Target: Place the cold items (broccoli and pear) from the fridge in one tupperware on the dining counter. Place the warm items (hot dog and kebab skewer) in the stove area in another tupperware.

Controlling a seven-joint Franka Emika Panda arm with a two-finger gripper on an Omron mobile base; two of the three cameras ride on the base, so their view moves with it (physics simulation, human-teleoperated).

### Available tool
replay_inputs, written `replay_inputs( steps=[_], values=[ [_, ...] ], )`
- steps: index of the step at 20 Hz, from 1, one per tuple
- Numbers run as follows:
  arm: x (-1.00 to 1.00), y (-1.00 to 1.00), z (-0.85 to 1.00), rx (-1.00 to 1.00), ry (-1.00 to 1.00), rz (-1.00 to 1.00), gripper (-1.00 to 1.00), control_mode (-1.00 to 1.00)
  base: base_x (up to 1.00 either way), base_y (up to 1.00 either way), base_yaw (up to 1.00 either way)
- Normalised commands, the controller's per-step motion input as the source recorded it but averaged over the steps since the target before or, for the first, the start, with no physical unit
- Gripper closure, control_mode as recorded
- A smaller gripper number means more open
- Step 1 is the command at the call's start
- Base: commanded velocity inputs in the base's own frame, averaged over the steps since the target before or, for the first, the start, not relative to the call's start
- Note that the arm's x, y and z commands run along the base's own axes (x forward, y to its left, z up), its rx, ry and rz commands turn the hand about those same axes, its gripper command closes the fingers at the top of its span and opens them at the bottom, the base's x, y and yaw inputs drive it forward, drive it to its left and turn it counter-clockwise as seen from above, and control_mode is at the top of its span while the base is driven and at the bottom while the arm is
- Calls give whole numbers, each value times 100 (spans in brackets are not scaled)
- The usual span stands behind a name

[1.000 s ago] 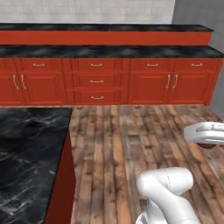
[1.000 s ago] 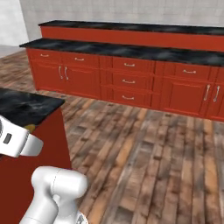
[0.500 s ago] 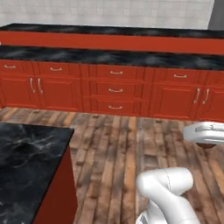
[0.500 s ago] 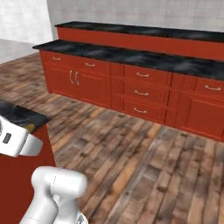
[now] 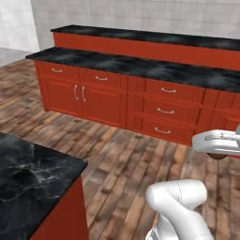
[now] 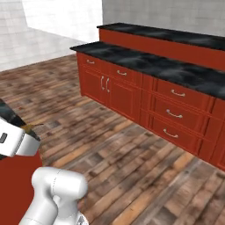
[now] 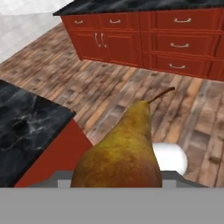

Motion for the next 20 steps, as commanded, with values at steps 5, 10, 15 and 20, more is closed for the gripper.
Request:
replay_inputs(
  steps=[5, 10, 15, 20],
  values=[
    [0, 0, 0, 0, 0, 0, 100, 100, 97, -60, 46],
    [0, 0, 0, 0, 0, 0, 100, 100, 97, -63, 48],
    [0, 0, 0, 0, 0, 0, 100, 100, 100, -52, 55],
    [0, 0, 0, 0, 0, 0, 100, 100, 100, -37, 61]
  ],
)
